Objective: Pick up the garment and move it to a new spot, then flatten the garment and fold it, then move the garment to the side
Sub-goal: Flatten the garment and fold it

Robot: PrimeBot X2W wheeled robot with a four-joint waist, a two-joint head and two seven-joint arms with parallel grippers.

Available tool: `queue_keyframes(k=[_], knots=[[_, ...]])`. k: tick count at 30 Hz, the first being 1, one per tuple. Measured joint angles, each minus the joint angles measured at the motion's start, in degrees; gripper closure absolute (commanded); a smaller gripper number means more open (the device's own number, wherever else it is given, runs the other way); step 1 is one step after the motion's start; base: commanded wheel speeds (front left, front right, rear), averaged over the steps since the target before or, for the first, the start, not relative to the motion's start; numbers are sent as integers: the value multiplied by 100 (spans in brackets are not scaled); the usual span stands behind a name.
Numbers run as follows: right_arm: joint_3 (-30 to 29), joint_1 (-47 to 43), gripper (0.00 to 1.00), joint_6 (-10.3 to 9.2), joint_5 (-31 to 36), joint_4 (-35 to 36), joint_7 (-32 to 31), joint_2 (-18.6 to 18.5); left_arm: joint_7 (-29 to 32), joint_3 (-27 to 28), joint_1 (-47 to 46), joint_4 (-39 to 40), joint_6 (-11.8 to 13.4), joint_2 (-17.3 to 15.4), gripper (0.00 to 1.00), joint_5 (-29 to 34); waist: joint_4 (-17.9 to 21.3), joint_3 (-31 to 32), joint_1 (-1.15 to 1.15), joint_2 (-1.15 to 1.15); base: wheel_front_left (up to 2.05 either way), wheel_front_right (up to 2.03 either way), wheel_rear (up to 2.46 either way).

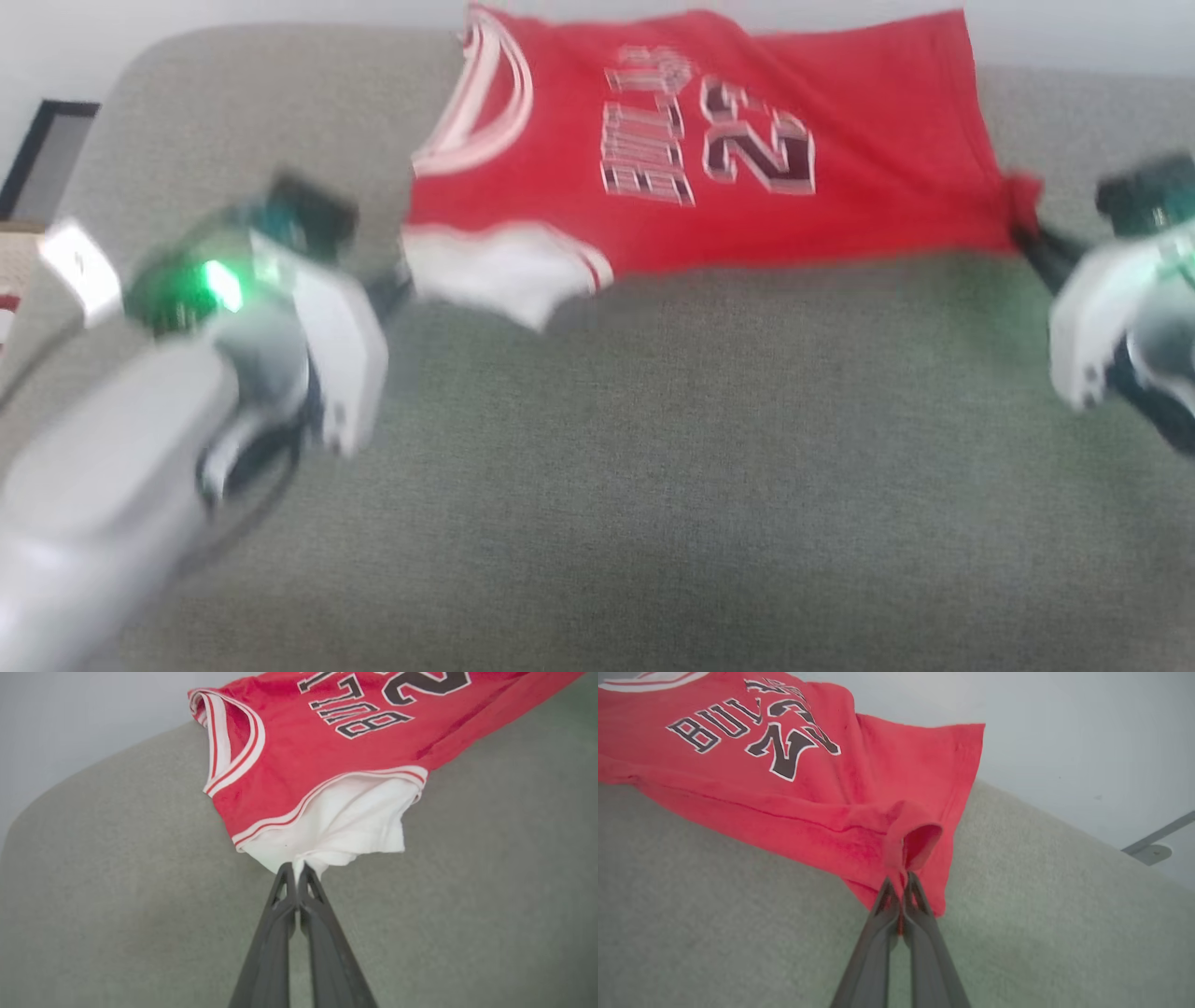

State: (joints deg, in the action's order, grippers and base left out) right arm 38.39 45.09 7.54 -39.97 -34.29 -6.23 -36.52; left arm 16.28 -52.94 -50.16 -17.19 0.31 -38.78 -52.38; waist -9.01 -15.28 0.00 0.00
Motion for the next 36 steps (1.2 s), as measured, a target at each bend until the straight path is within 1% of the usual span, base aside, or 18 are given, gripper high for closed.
queue_keyframes(k=[3, 6, 8, 13, 17, 19, 24, 28, 33, 36], knots=[[-73, -602, 100, 0, -243, 466, -203, -298, 167, -15, 694, 854, 430, -392, 100, -199, -12, 103, 0, 0, 0, 0, 0], [-260, -1204, 100, 0, -437, 823, -402, -466, 283, -41, 1339, 1596, 875, -731, 100, -431, -1, 164, 0, 0, 0, 0, 0], [-417, -1596, 100, 0, -544, 1033, -556, -539, 305, -58, 1688, 2034, 1114, -911, 100, -534, 8, 187, 0, 0, 0, 0, 0], [-766, -2502, 100, 0, -651, 1631, -905, -661, 385, -158, 2409, 2822, 1621, -1236, 100, -775, 14, 220, 0, 0, 0, 0, 0], [-1087, -3147, 100, -1, -737, 2143, -1235, -732, 497, -255, 2857, 3251, 1960, -1413, 100, -940, 13, 229, 0, 0, 0, 0, 0], [-1189, -3455, 100, -1, -773, 2376, -1418, -839, 537, -275, 3042, 3407, 2108, -1489, 100, -1093, 5, 220, 0, 0, 0, 0, 0], [-1391, -4154, 100, -5, -1003, 3051, -1874, -1063, 588, -272, 3329, 3747, 2394, -1696, 100, -1222, 1, 193, 0, 0, 0, 0, 0], [-1705, -4586, 100, -1, -1020, 3437, -2020, -1145, 575, -185, 3376, 4009, 2565, -1937, 100, -1206, 23, 139, 0, 0, 0, 0, 0], [-2243, -4718, 100, 1, -823, 3772, -2111, -999, 533, 68, 3010, 4198, 2613, -2262, 100, -951, 72, 41, 0, 0, 0, 0, 0], [-2558, -4587, 100, 0, -637, 3904, -2153, -828, 582, 225, 2610, 4240, 2485, -2399, 100, -700, 112, -26, 0, 0, 0, 0, 0]])
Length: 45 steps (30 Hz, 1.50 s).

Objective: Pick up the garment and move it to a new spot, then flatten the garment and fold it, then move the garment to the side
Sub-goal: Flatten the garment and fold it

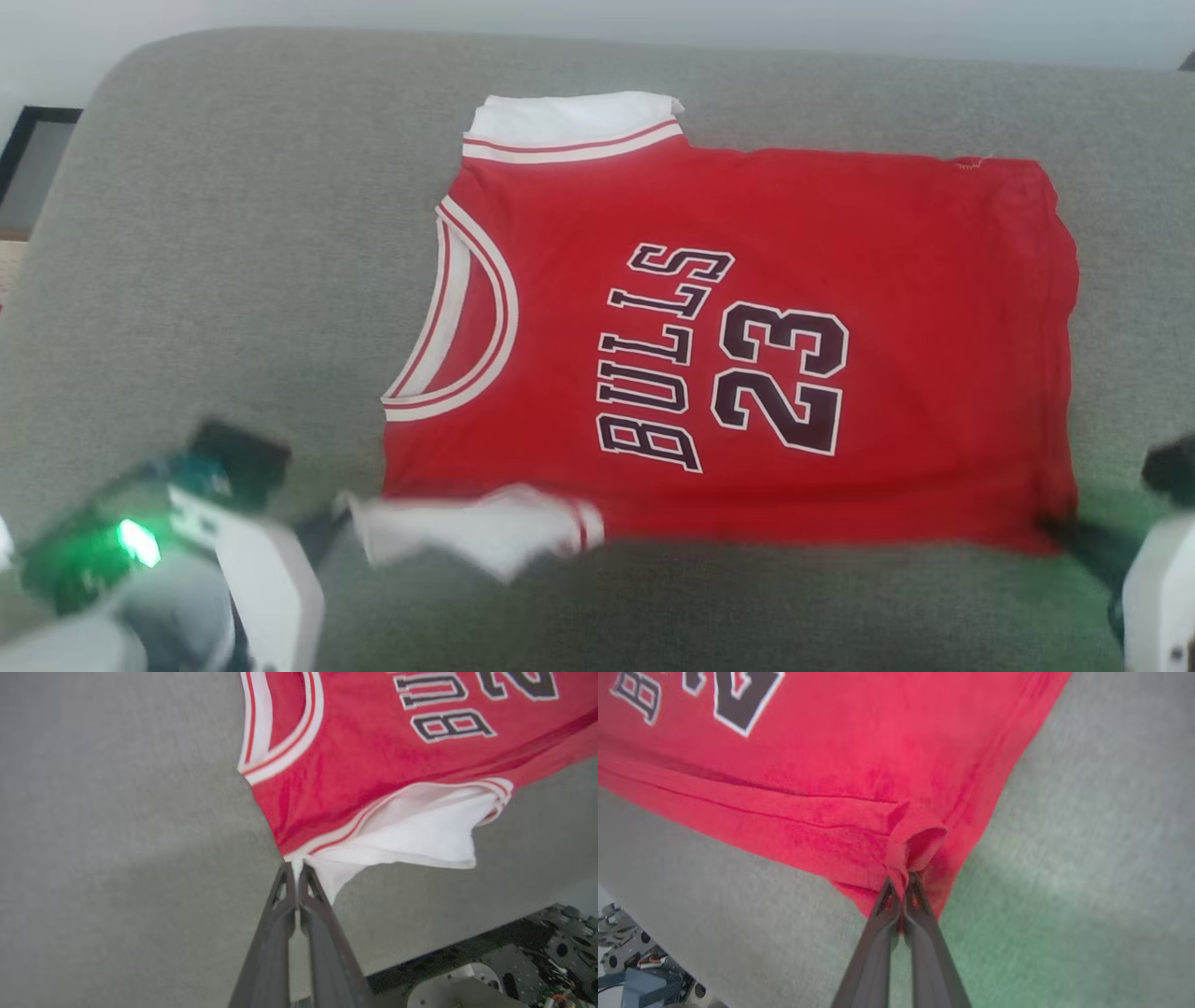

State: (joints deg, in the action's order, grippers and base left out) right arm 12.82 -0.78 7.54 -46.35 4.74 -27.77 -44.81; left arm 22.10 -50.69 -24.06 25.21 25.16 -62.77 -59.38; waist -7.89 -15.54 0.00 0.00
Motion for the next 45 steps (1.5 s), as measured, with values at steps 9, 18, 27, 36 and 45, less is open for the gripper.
queue_keyframes(k=[9, 18, 27, 36, 45], knots=[[-261, 1316, 100, 0, 719, -149, -175, 604, 243, 328, -1572, -757, -938, 318, 100, 510, 167, -303, 0, 0, 0, 0, 0], [355, 2676, 100, 0, 960, -1088, -220, 889, 374, 208, -2836, -2532, -1914, 1299, 100, 738, 318, -692, 0, 0, 0, 0, 0], [1254, 3580, 100, 0, 871, -2094, -19, 1063, 610, -124, -3308, -4607, -2653, 2270, 100, 603, 497, -890, 0, 0, 0, 0, 0], [1845, 3962, 33, -4, 677, -2604, 197, 1090, 886, -232, -3460, -5713, -2898, 2755, 17, 333, 540, -726, 0, 0, 0, 0, 0], [1833, 3844, 0, -3, 649, -2549, 821, 957, 966, -189, -3490, -5533, -2737, 2702, 0, 277, 444, -296, 0, 0, 0, 0, 0]])
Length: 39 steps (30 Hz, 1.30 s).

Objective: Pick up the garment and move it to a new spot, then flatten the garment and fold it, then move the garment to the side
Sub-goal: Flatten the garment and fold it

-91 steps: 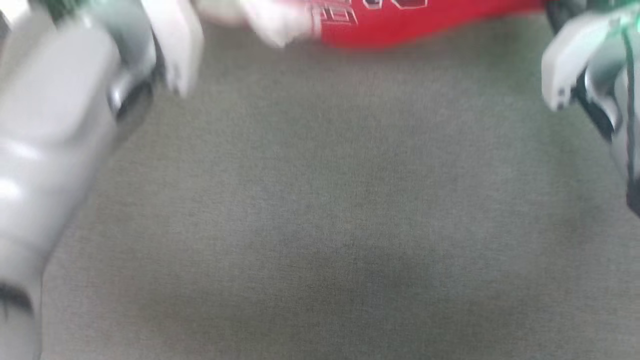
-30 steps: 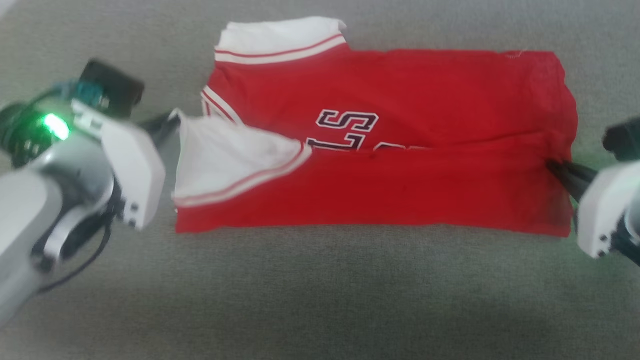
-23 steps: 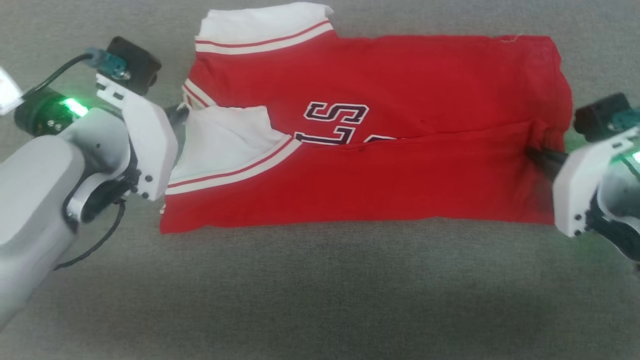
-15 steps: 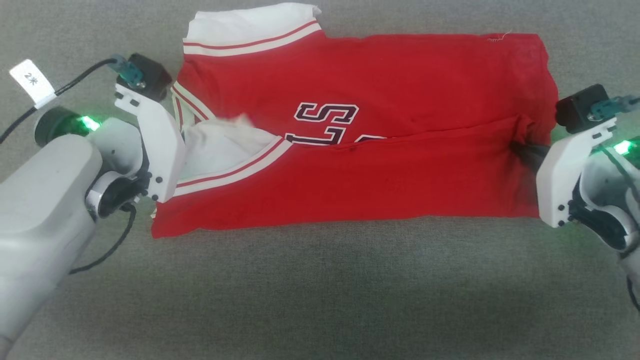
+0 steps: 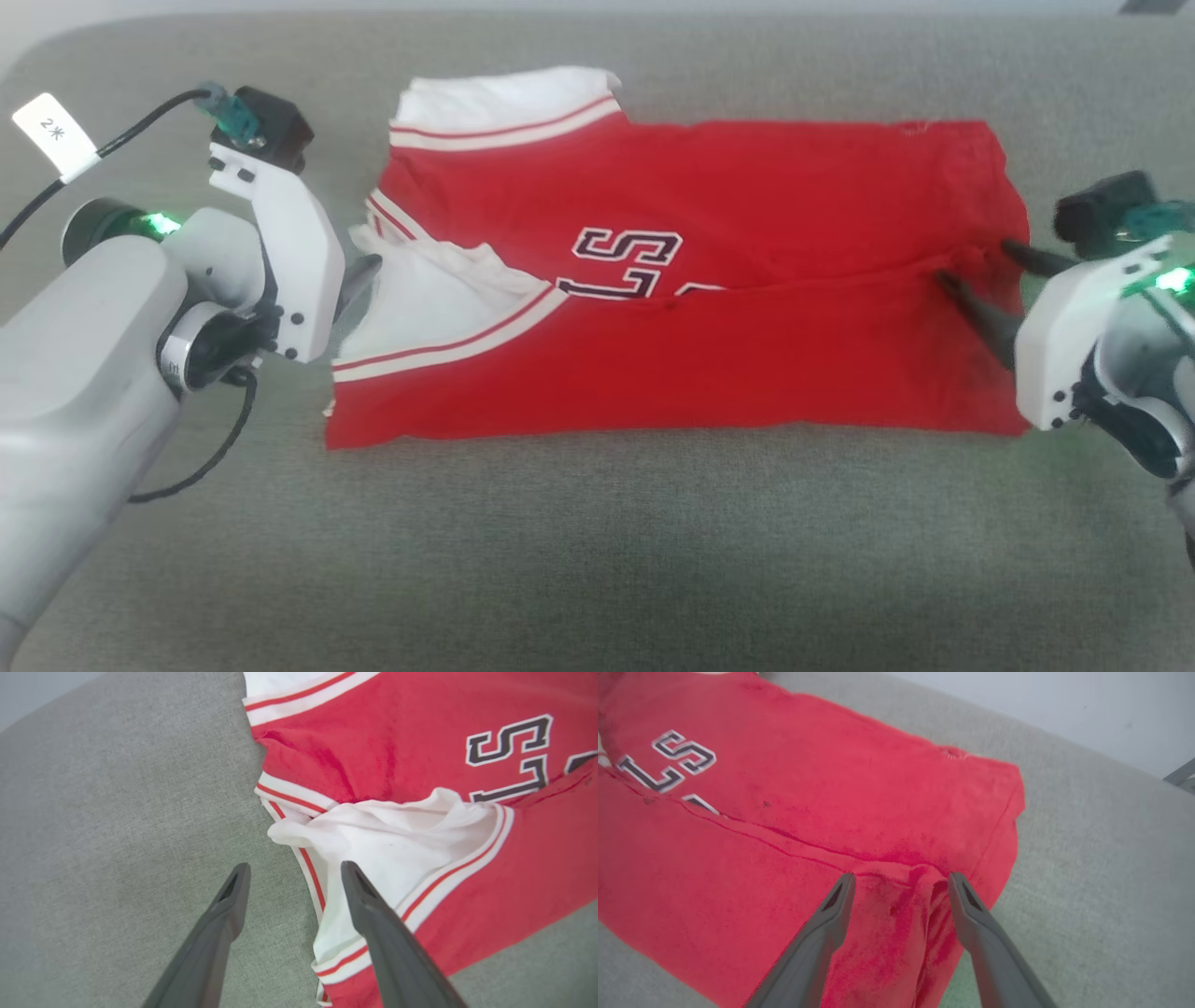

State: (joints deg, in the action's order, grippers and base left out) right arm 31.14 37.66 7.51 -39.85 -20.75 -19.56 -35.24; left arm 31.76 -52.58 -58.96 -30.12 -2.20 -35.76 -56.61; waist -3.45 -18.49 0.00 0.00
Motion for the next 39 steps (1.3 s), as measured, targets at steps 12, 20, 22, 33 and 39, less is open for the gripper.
queue_keyframes(k=[12, 20, 22, 33, 39], knots=[[-1927, -930, 0, 3, 1269, 867, 1661, 594, 1135, 63, 803, 1522, 1133, -524, 0, -697, -115, 532, 0, 0, 0, 0, 0], [-3109, -1660, 0, 2, 2072, 2011, 1706, 1488, 1403, 7, 1198, 1837, 1541, -684, 0, -853, 93, 494, 0, 0, 0, 0, 0], [-3217, -1835, 0, 2, 2179, 2282, 1606, 1655, 1401, 8, 1247, 1697, 1584, -688, 0, -884, 160, 450, 0, 0, 0, 0, 0], [-3504, -2658, 0, 1, 2196, 2987, 634, 2086, 1252, 135, 1376, 700, 1463, -417, 57, -1166, 500, 176, 0, 0, 0, 0, 0], [-3499, -2929, 0, 1, 1891, 2962, -485, 2008, 1190, 146, 1290, 398, 1245, -193, 100, -1204, 477, 120, 0, 0, 0, 0, 0]])
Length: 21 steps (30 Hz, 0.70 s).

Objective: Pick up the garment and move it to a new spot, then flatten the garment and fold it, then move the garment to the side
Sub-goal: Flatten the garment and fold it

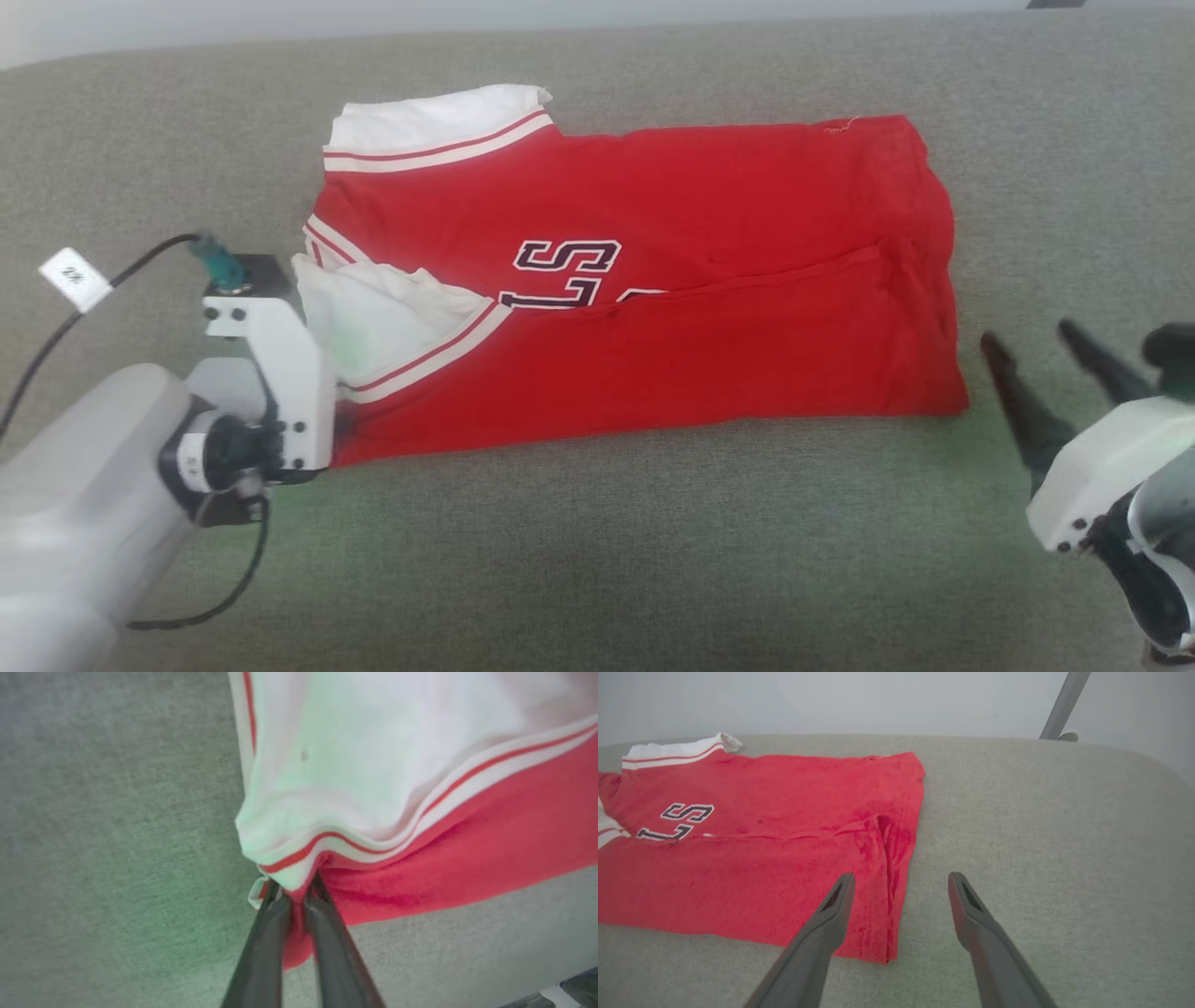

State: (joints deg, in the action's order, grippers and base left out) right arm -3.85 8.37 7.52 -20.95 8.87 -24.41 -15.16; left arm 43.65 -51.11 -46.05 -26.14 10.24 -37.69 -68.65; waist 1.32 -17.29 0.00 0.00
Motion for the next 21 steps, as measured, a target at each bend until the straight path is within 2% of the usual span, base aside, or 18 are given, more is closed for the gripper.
queue_keyframes(k=[4, 8, 18, 19, 20, 21], knots=[[73, 41, 0, 0, -235, -290, -726, -162, -37, -21, -107, -114, -96, 102, 100, 5, -67, -72, 0, 0, 0, 0, 0], [111, 331, 0, 0, -322, -770, -1185, -307, -64, -32, -194, -216, -194, 222, 100, 18, -166, -146, 0, 0, 0, 0, 0], [459, 1030, 0, -2, -519, -1727, -1568, -460, -167, -44, -335, -355, -355, 414, 100, 32, -392, -318, 0, 0, 0, 0, 0], [508, 1098, 36, -2, -498, -1838, -1615, -490, -187, -43, -346, -368, -364, 433, 100, 32, -414, -333, 0, 0, 0, 0, 0], [569, 1165, 78, -2, -486, -1913, -1655, -517, -199, -41, -349, -379, -374, 447, 100, 32, -431, -345, 0, 0, 0, 0, 0], [598, 1232, 100, -2, -490, -2001, -1672, -542, -205, -41, -358, -391, -382, 464, 100, 32, -447, -357, 0, 0, 0, 0, 0]])
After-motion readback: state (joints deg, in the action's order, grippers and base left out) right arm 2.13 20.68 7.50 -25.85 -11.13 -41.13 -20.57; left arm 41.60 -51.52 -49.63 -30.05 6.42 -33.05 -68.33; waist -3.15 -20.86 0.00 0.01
